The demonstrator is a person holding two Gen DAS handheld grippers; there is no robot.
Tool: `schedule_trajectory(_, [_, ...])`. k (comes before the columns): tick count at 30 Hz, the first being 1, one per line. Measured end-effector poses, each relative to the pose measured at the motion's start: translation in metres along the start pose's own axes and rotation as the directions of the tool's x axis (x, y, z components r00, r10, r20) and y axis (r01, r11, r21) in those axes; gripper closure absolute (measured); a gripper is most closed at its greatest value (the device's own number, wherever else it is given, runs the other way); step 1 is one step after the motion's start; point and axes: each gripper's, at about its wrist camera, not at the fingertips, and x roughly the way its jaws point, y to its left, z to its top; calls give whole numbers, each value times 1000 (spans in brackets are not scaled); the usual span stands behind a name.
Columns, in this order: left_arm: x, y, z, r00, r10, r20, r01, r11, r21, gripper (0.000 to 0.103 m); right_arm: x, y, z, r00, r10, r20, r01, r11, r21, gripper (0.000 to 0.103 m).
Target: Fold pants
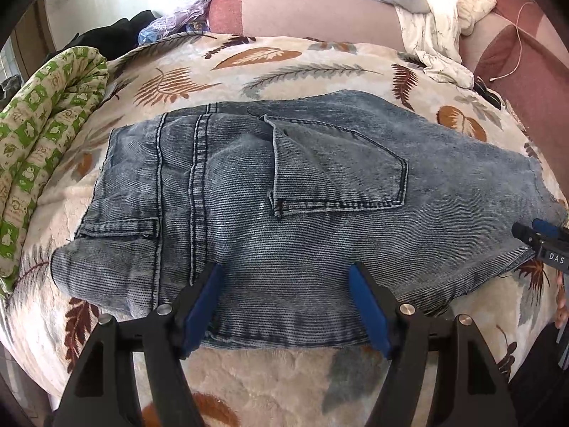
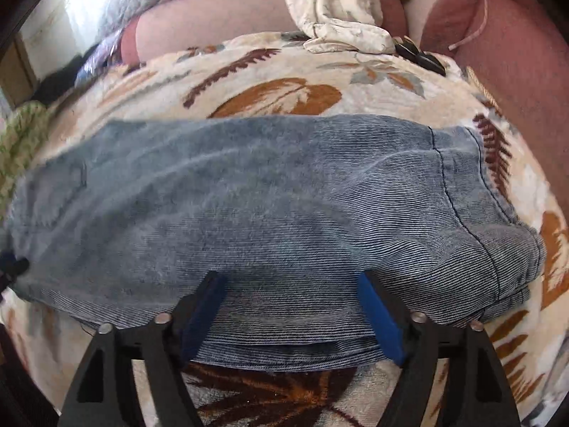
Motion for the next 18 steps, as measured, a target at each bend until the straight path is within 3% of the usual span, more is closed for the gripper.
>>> schedule_trajectory(4, [1, -3, -5, 1000, 16, 20, -16, 1000, 11, 28, -1, 0, -5, 1000, -16, 2, 16, 999, 43, 15])
schedule_trajectory(18, [3, -7, -13, 999, 23, 44, -24, 1000, 4, 25, -1, 12, -12, 997, -79, -14, 79, 997, -2, 13])
